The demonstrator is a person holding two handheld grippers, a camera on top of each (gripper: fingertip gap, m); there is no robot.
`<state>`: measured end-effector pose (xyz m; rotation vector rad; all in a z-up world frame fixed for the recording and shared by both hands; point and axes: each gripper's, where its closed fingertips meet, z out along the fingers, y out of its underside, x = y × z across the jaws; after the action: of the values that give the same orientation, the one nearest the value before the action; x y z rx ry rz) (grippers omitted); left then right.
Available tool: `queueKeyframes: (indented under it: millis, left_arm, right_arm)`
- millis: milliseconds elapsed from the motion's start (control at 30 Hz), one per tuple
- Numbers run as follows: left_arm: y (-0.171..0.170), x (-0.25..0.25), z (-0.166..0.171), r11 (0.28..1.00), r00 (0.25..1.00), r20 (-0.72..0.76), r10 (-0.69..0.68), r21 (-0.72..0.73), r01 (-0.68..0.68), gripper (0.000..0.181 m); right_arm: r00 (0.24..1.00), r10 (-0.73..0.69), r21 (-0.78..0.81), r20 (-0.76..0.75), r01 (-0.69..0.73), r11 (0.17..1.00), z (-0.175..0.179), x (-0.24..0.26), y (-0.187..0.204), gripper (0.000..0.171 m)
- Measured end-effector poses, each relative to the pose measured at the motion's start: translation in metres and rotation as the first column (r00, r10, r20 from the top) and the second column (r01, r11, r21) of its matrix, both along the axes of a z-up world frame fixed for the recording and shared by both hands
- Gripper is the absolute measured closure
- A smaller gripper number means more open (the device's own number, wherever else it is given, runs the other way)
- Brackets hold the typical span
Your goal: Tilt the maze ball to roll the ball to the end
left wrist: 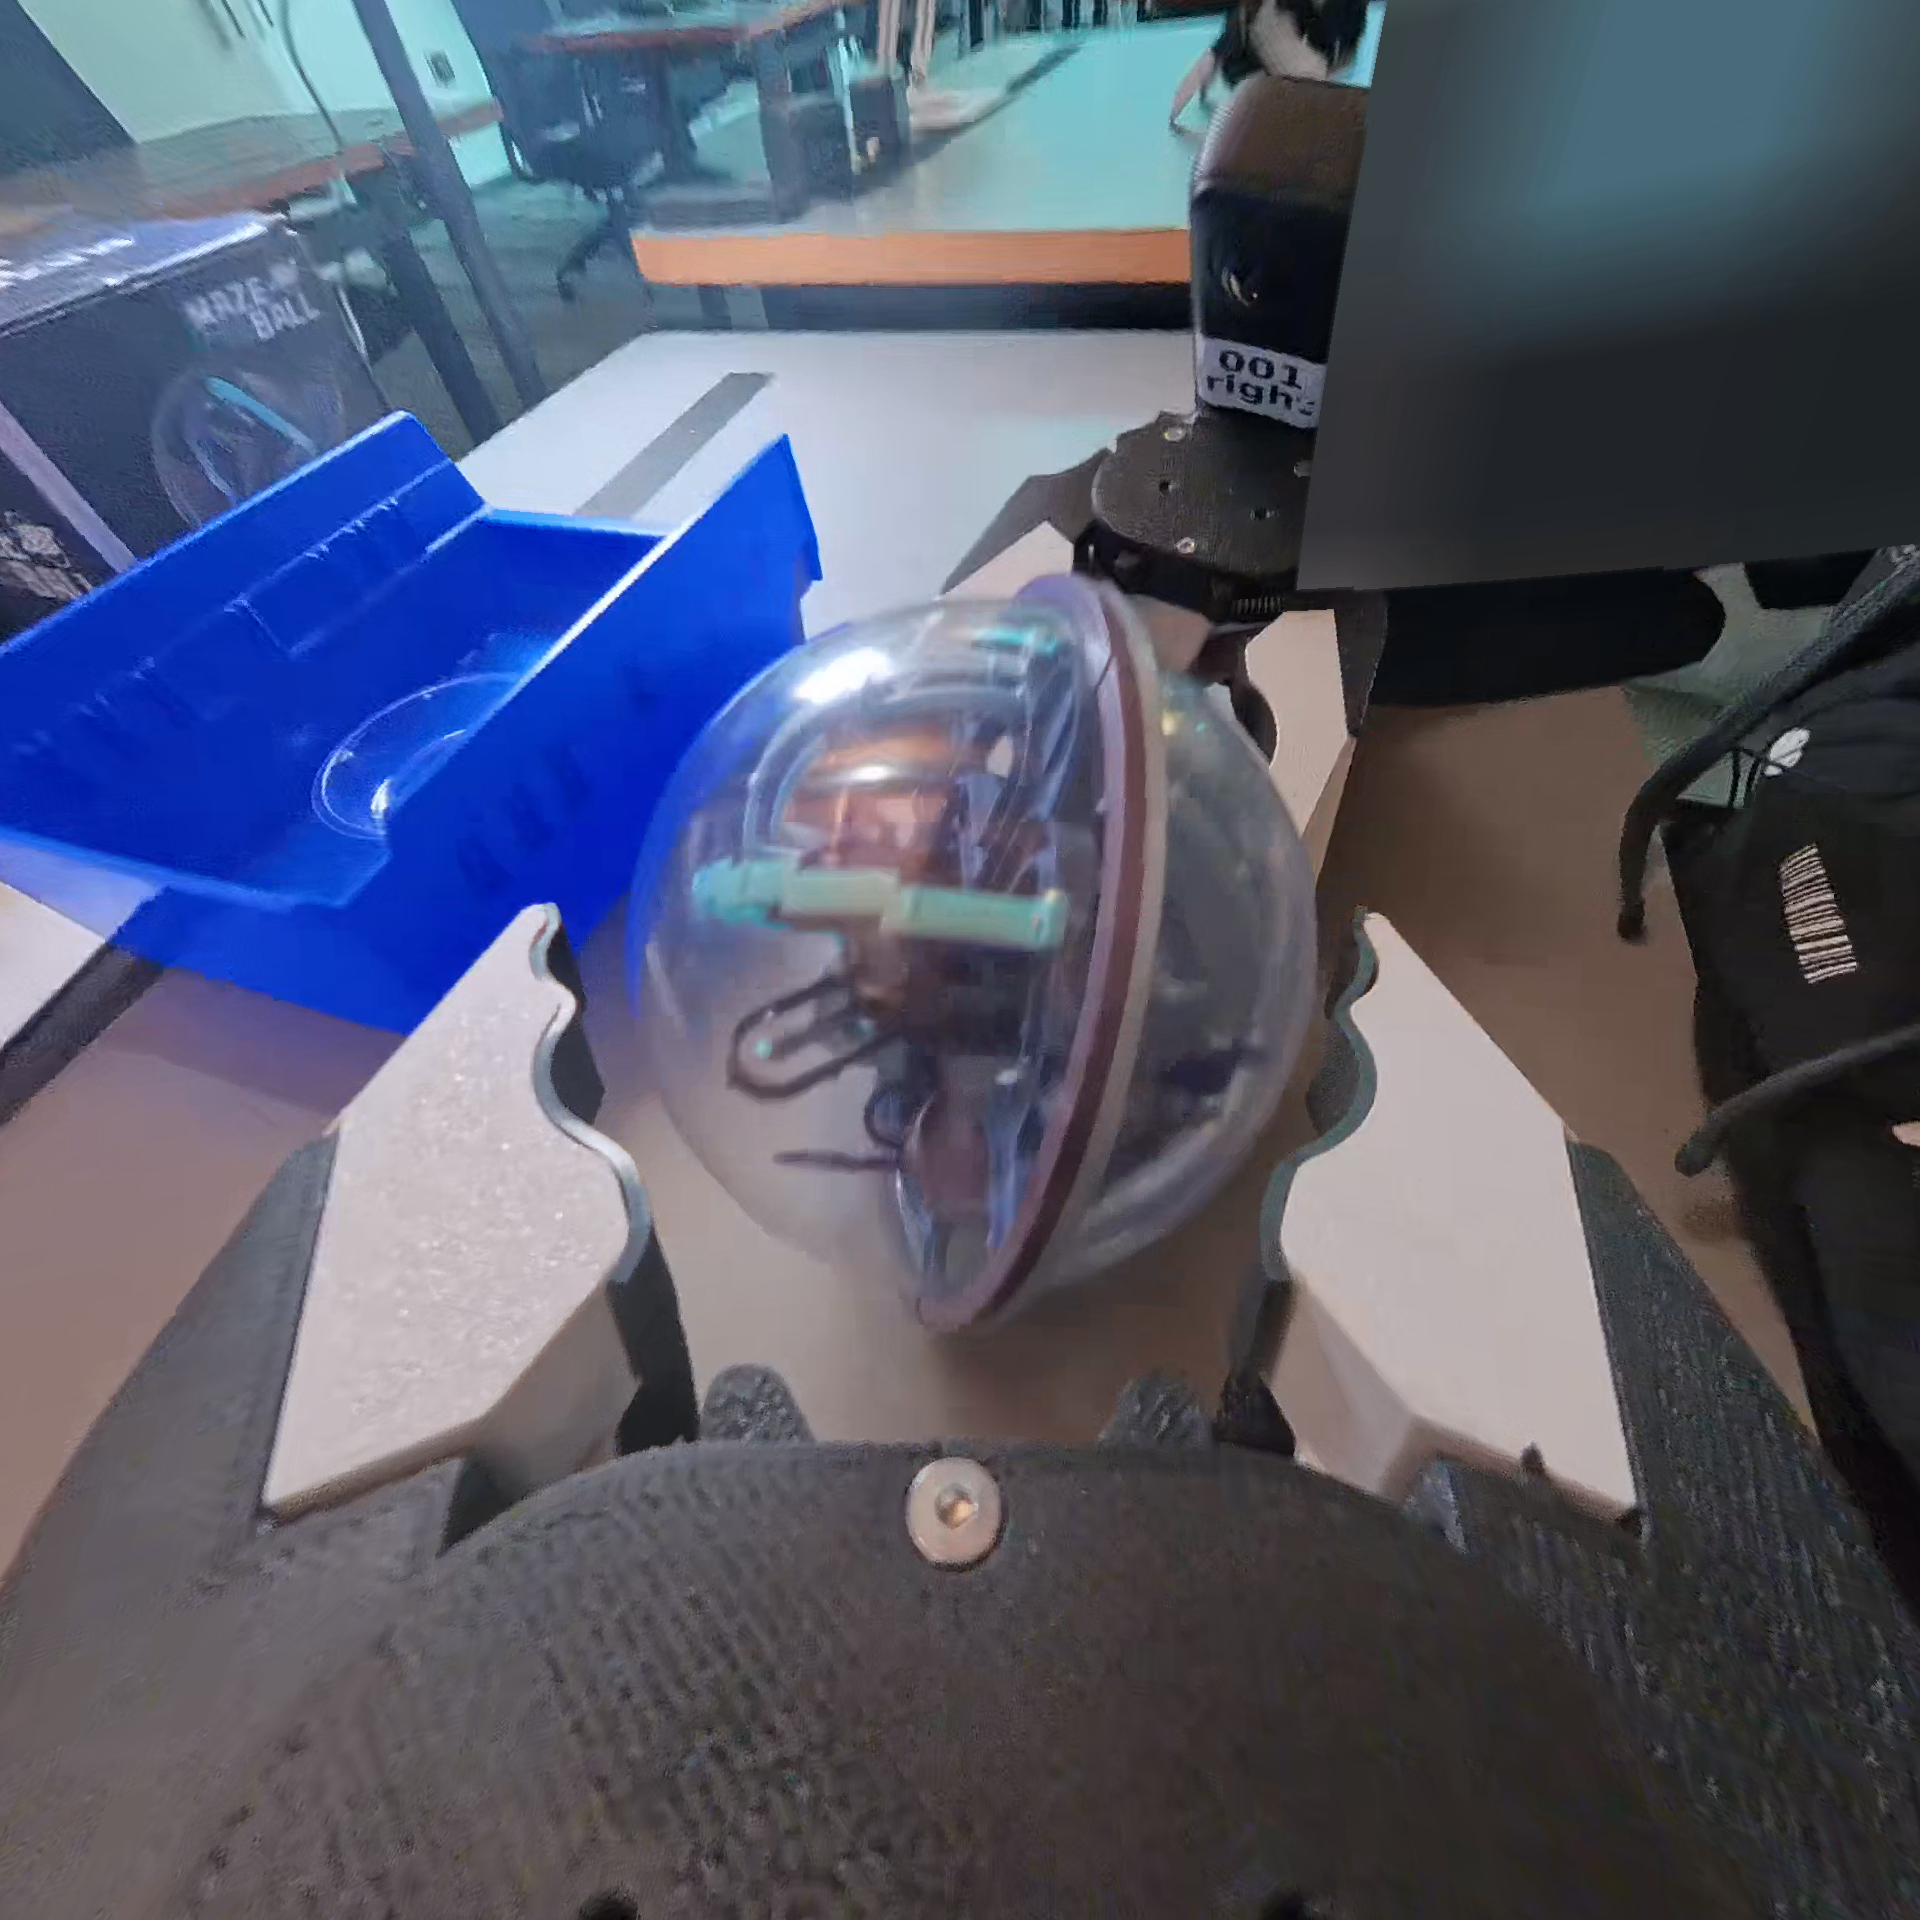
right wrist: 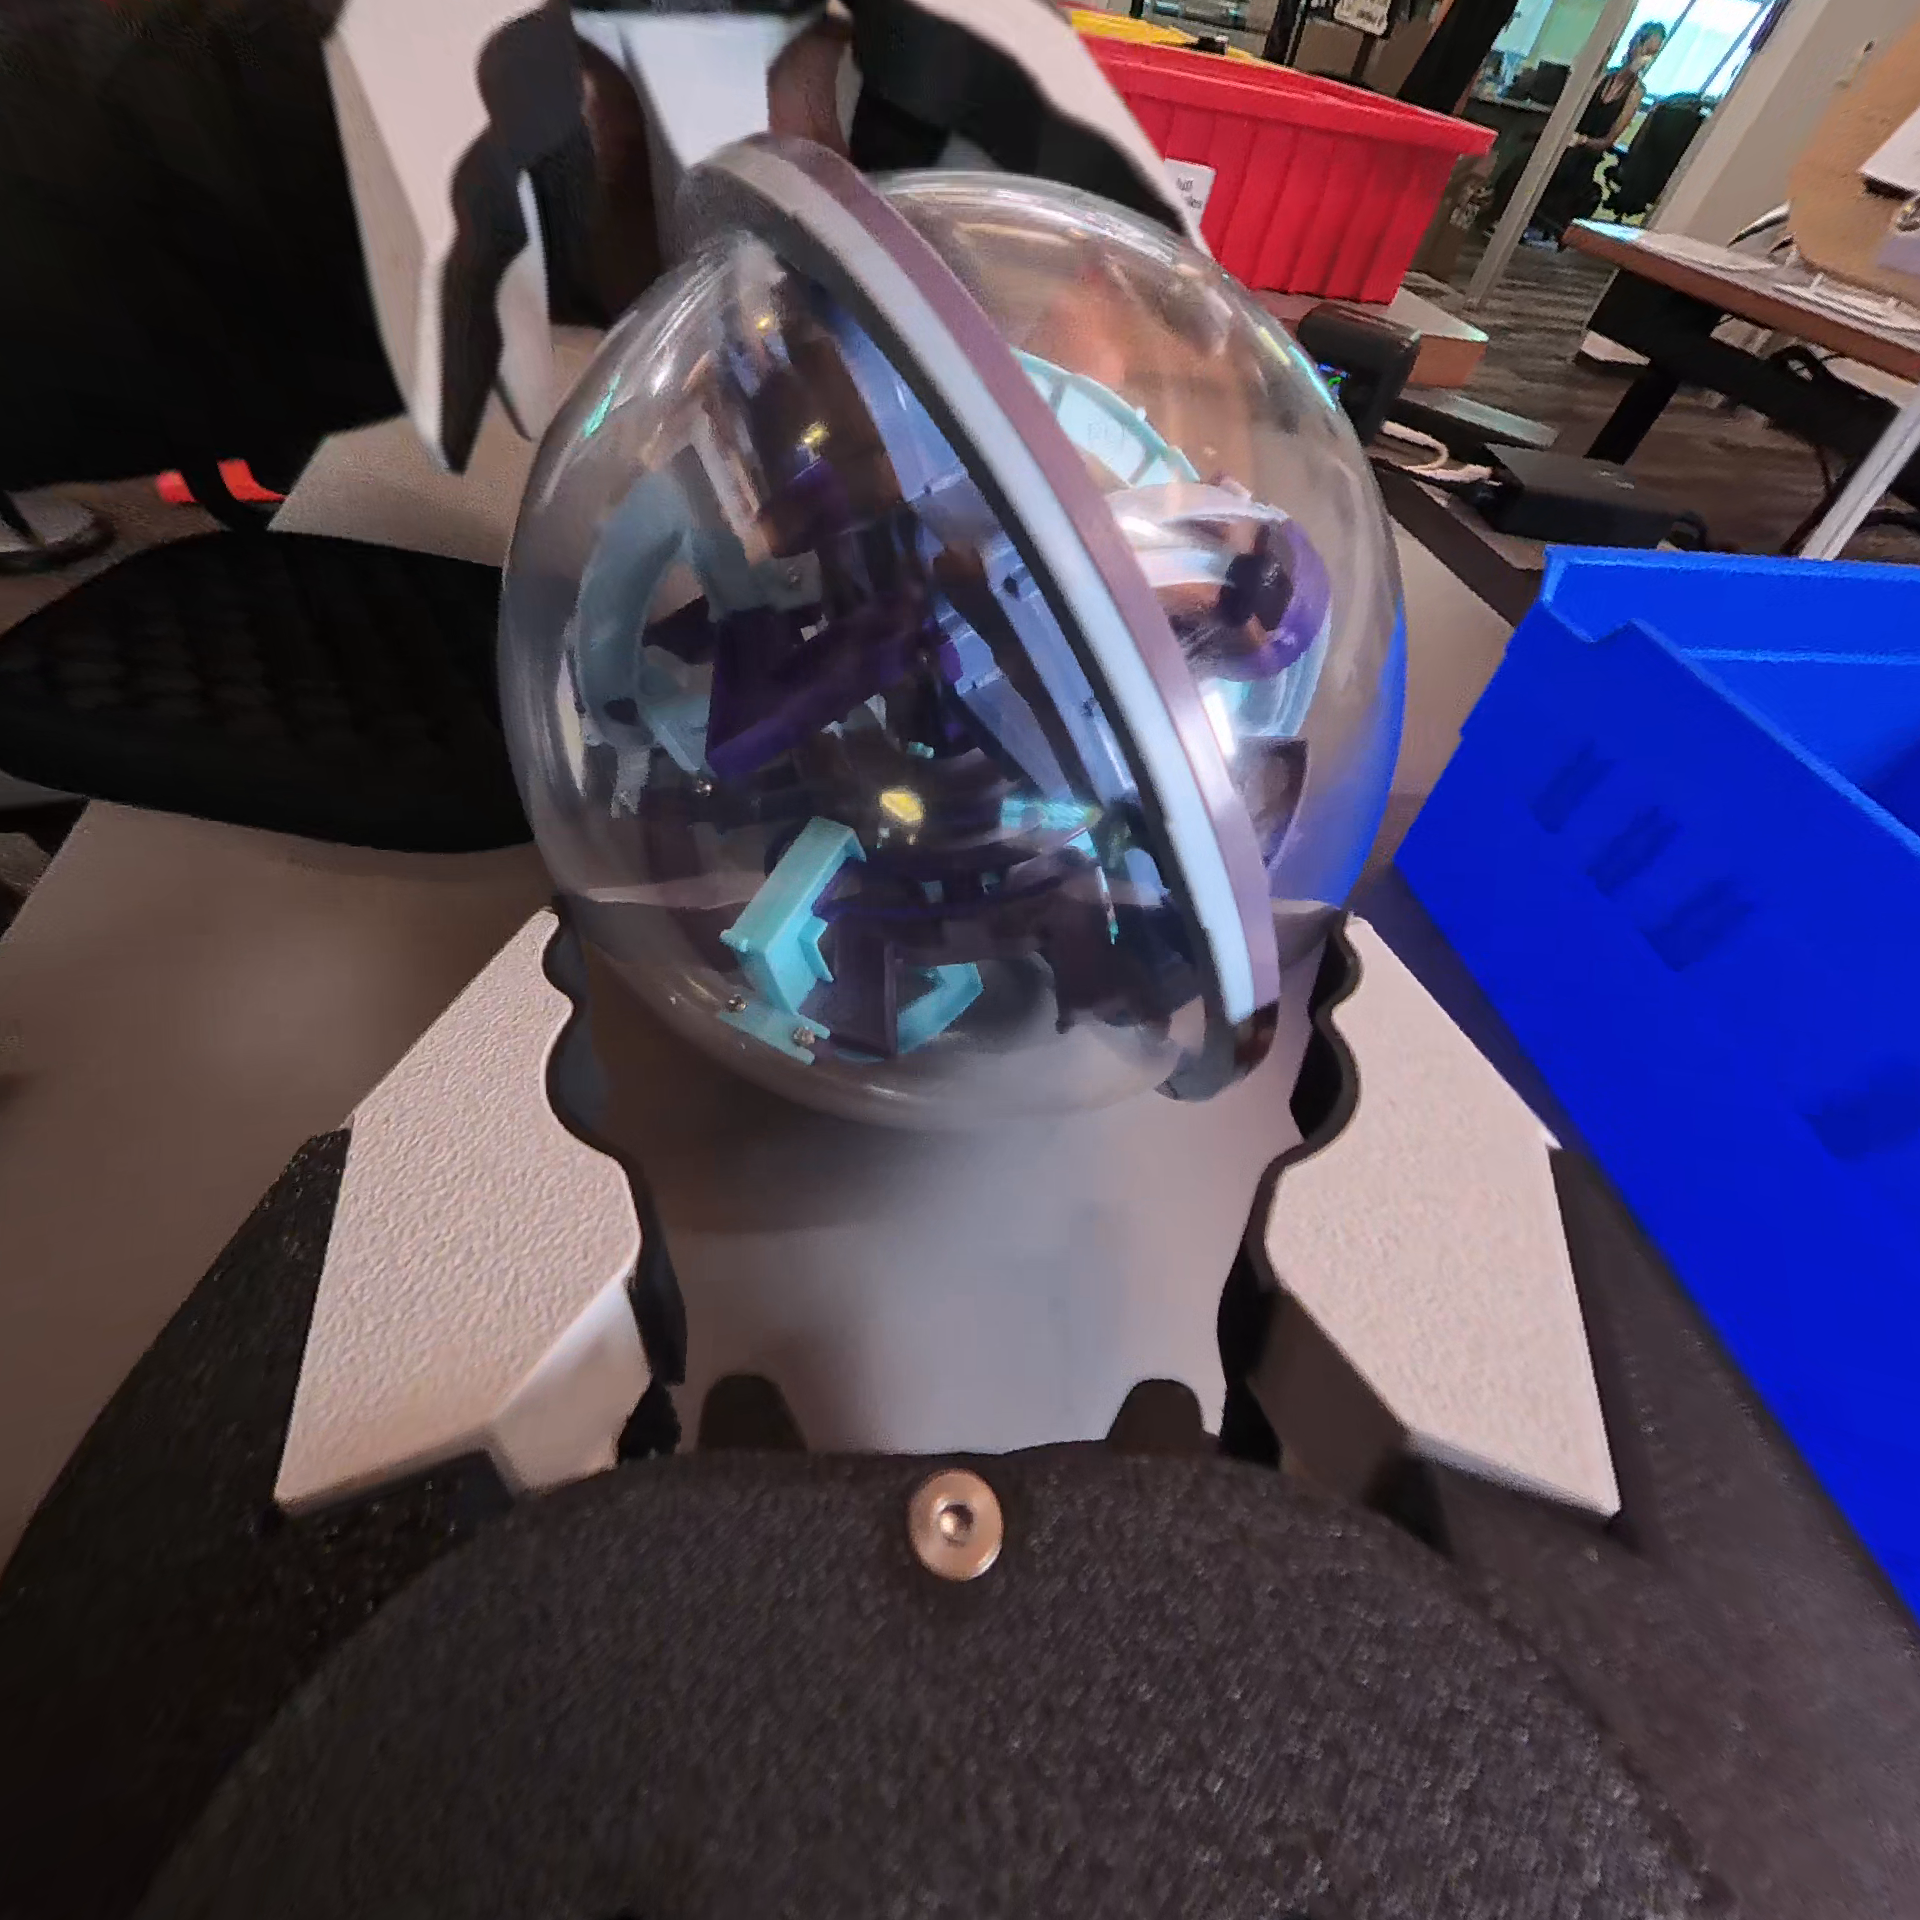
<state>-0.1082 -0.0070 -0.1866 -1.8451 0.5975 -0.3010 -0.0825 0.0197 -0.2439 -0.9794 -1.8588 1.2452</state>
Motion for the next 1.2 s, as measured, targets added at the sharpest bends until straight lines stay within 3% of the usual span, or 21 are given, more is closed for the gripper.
queueKeyframes:
  millis: [133,367,600,867,967,1033,1133,1200]
  left_arm:
    - [0.002,0.004,-0.027,0.995,0.975,-0.223,-0.021,-0.104,-0.002,0.032]
    - [-0.008,-0.005,-0.024,0.994,0.994,0.029,-0.106,0.010,0.106,0.036]
    - [-0.009,-0.018,-0.031,0.991,0.962,0.239,-0.132,0.025,0.130,0.038]
    - [0.006,-0.002,-0.045,0.986,0.946,0.285,-0.152,-0.027,0.166,0.039]
    - [0.008,-0.002,-0.046,0.989,0.973,0.195,-0.123,-0.056,0.136,0.040]
    - [0.007,-0.006,-0.040,0.994,0.987,0.132,-0.094,-0.044,0.101,0.039]
    - [0.003,-0.003,-0.012,0.996,0.979,0.186,-0.087,0.031,0.083,0.039]
    - [0.006,-0.001,-0.010,0.997,0.983,0.169,-0.066,0.038,0.060,0.038]
  right_arm:
    - [1.000,-0.006,0.020,-0.016,0.006,1.000,0.003,-0.006,-0.010,0.038]
    - [0.999,0.040,-0.063,-0.019,-0.041,0.997,0.013,0.003,-0.012,0.047]
    - [0.998,0.046,0.027,0.052,-0.047,0.999,-0.012,-0.001,0.000,0.041]
    - [1.000,0.030,0.018,0.005,-0.030,0.999,0.001,0.000,0.008,0.034]
    - [1.000,0.018,0.034,0.003,-0.018,0.999,0.001,0.004,0.013,0.036]
    - [1.000,0.015,0.028,0.002,-0.015,1.000,0.002,0.005,0.014,0.039]
    - [1.000,0.012,0.012,-0.003,-0.011,1.000,0.005,0.003,0.014,0.041]
    - [1.000,0.008,0.003,-0.007,-0.008,1.000,0.006,0.002,0.013,0.042]
